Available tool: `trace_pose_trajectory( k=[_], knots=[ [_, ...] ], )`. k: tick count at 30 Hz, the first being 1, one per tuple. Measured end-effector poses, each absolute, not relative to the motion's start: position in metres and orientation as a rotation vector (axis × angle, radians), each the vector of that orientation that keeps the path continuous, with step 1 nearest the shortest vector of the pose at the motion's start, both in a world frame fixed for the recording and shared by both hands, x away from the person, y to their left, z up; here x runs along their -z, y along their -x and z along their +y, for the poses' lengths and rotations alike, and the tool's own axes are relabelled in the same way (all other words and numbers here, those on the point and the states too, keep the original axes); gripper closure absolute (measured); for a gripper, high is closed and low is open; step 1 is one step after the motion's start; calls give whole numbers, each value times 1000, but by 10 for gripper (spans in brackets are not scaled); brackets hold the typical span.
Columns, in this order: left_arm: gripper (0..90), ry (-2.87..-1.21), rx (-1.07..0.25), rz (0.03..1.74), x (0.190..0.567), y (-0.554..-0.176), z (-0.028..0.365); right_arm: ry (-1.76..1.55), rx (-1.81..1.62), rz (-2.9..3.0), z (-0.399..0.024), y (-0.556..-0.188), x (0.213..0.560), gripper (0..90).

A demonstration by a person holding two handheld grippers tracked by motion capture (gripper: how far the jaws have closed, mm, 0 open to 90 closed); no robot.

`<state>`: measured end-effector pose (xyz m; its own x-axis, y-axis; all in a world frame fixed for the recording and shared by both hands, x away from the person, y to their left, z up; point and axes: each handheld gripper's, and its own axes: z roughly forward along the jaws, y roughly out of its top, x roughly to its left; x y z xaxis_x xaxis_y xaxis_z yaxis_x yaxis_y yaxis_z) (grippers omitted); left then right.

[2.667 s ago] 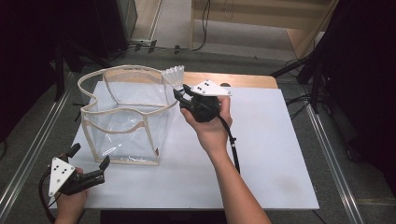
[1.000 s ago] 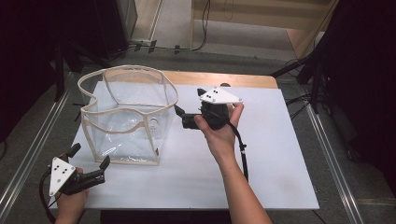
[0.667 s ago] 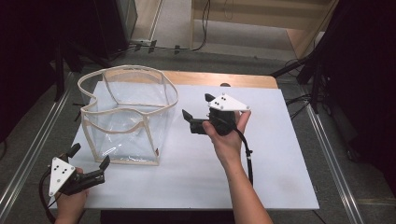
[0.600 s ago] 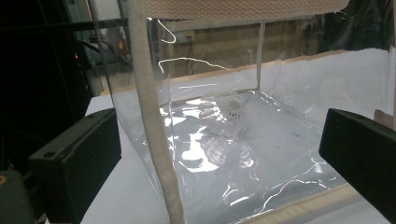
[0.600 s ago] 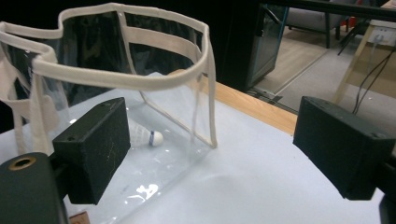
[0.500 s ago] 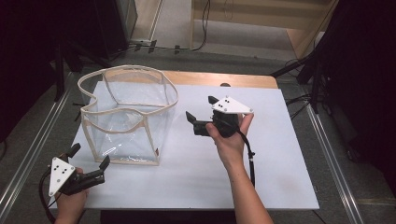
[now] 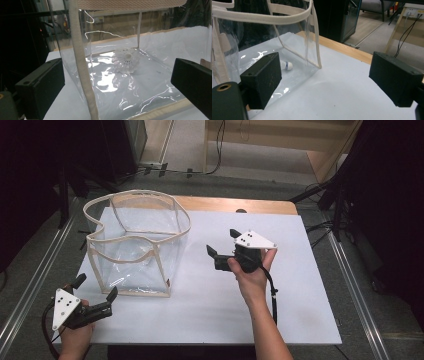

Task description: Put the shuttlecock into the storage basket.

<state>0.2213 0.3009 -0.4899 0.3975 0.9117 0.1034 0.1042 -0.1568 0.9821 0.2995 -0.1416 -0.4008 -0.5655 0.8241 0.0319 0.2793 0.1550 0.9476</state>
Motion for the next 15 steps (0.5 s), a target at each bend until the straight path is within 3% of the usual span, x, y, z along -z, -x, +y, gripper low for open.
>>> trace_pose_trajectory(
  k=[15],
  knots=[
    [0, -1568, -928, 931, 490, -221, 301, -1052, -1404, 1949, -151, -295, 427, 91]
  ],
)
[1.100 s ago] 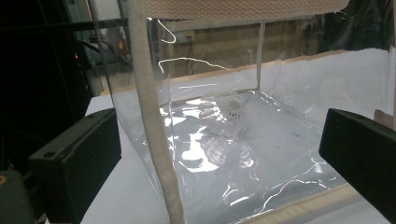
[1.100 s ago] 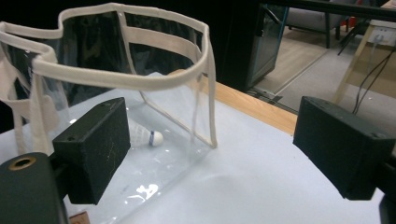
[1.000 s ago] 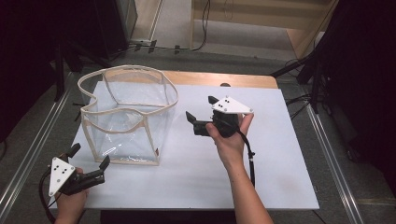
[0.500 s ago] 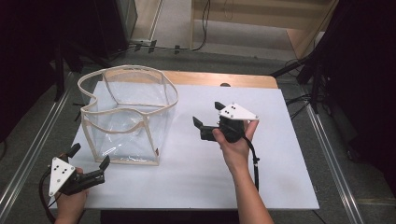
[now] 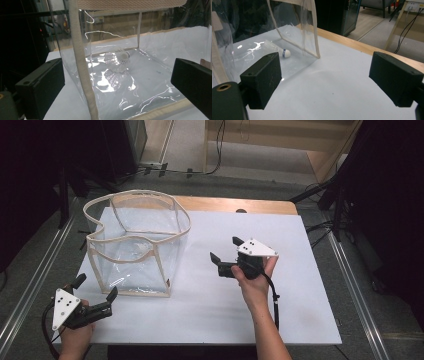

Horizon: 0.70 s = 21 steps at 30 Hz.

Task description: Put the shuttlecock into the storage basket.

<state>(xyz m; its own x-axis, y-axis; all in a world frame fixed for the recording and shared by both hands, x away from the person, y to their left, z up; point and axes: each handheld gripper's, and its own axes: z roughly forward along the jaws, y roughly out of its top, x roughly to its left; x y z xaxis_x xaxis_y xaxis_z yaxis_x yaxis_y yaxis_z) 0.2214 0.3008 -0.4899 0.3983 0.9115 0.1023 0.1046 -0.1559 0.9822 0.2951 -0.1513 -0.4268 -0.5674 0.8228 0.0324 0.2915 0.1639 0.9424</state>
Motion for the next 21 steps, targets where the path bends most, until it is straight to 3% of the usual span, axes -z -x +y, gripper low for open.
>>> trace_pose_trajectory(
  k=[15, 17, 21],
  knots=[
    [0, -1569, -929, 931, 490, -221, 301, -1087, -1410, 1957, -173, -285, 451, 69],
    [0, -1569, -929, 931, 490, -221, 301, -1079, -1419, 1974, -176, -284, 454, 0],
    [0, -1569, -930, 931, 490, -221, 301, -1082, -1436, 1978, -181, -281, 458, 0]
  ],
)
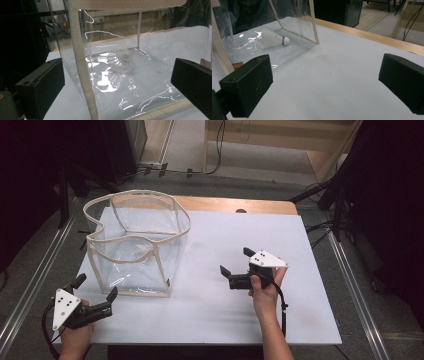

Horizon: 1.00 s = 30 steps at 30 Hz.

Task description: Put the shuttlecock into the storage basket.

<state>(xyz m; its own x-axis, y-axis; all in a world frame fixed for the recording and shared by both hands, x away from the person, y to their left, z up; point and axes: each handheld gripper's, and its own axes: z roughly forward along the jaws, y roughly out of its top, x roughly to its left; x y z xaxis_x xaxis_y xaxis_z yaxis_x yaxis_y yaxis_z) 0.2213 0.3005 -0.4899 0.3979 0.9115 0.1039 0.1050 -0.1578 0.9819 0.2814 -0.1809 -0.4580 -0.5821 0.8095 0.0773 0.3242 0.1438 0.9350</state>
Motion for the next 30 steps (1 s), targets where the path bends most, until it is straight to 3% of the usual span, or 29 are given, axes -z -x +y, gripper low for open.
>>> trace_pose_trajectory(
  k=[30],
  knots=[
    [0, -1570, -932, 932, 490, -221, 300, -1145, -1367, 1921, -221, -261, 477, 0]
  ],
)
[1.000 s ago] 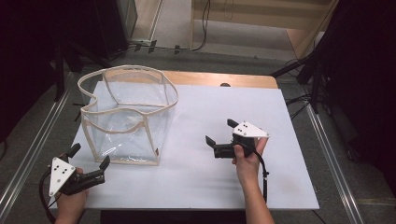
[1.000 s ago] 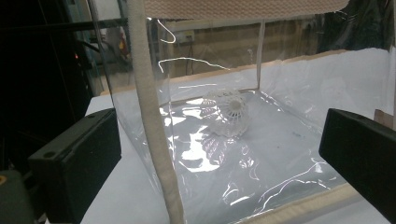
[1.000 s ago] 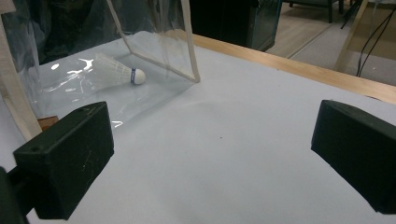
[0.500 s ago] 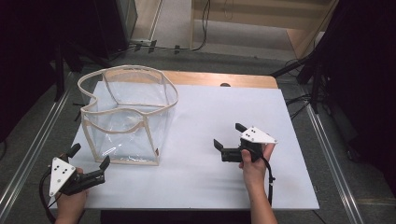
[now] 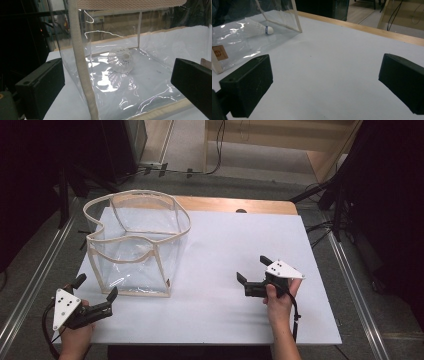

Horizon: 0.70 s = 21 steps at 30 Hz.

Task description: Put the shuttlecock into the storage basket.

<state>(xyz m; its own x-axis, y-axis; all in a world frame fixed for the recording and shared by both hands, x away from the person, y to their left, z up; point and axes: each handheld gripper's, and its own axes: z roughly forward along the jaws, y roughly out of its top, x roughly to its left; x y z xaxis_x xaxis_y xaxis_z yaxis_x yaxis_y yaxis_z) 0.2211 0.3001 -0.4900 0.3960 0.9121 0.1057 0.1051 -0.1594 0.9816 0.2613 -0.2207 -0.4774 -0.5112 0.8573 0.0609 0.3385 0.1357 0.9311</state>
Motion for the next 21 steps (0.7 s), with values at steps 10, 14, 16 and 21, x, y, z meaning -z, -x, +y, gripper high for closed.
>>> trace_pose_trajectory(
  k=[10, 14, 16, 21],
  knots=[
    [0, -1572, -934, 932, 490, -221, 300, -1147, -1356, 1906, -233, -256, 478, 0],
    [0, -1570, -933, 934, 490, -221, 300, -1154, -1348, 1902, -238, -253, 479, 0],
    [0, -1569, -932, 934, 490, -221, 300, -1162, -1343, 1900, -241, -252, 480, 0],
    [0, -1573, -937, 932, 490, -221, 300, -1178, -1336, 1887, -250, -247, 484, 0]
  ],
)
